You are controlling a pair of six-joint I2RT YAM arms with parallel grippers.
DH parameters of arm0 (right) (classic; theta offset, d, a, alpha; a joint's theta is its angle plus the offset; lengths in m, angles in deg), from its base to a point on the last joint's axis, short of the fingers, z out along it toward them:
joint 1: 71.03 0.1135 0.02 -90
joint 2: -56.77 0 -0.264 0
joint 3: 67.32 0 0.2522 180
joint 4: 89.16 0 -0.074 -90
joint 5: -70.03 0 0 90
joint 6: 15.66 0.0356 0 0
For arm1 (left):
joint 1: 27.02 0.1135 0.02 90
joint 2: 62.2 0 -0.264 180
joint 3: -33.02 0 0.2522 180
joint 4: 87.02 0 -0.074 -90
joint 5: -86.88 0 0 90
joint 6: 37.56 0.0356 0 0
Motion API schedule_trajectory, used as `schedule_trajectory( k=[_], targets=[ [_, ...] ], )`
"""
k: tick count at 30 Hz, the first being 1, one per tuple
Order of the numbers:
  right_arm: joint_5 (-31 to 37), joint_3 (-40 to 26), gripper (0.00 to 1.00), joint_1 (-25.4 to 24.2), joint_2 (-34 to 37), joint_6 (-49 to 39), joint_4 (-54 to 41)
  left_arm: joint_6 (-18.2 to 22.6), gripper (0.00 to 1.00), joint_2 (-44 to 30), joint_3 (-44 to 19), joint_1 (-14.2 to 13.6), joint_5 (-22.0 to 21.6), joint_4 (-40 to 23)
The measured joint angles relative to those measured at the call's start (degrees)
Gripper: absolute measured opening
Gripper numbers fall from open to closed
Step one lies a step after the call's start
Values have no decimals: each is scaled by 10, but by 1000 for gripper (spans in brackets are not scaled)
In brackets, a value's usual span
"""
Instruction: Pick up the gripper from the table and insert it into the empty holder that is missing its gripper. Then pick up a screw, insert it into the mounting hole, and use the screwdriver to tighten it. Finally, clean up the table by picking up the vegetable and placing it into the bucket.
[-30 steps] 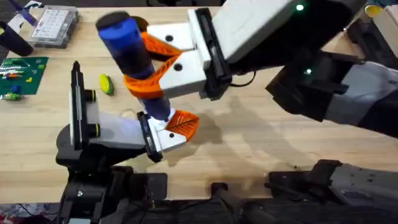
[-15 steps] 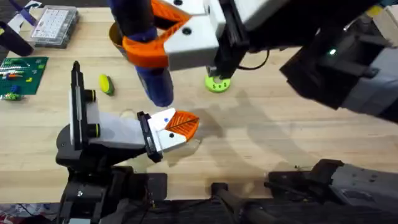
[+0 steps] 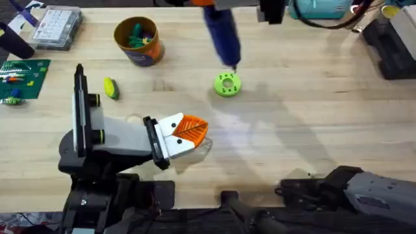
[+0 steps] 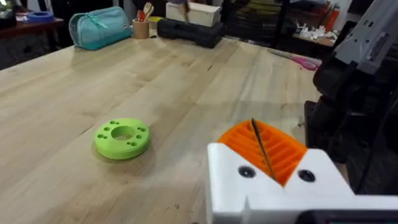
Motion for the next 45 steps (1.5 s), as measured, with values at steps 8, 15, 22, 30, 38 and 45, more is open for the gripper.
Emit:
schedule_trajectory(
  k=[8,15,22,30,38,45],
  targets=[
    [235,-3,25,-8,16,-121,-106,0,4,0,0,0,0,0],
    [304,-3,25,-59,84,-236,-129,0,4,0,0,0,0,0],
    [330,-3,25,-150,179,-374,-144,0,4,0,0,0,-2,1],
    [349,-4,25,-211,294,-508,-146,0,4,0,0,0,-2,1],
    [402,-4,25,-213,364,-586,-145,0,4,0,0,0,-2,1],
    [418,-4,25,-213,406,-606,-146,0,4,0,0,0,-2,1]
  ],
)
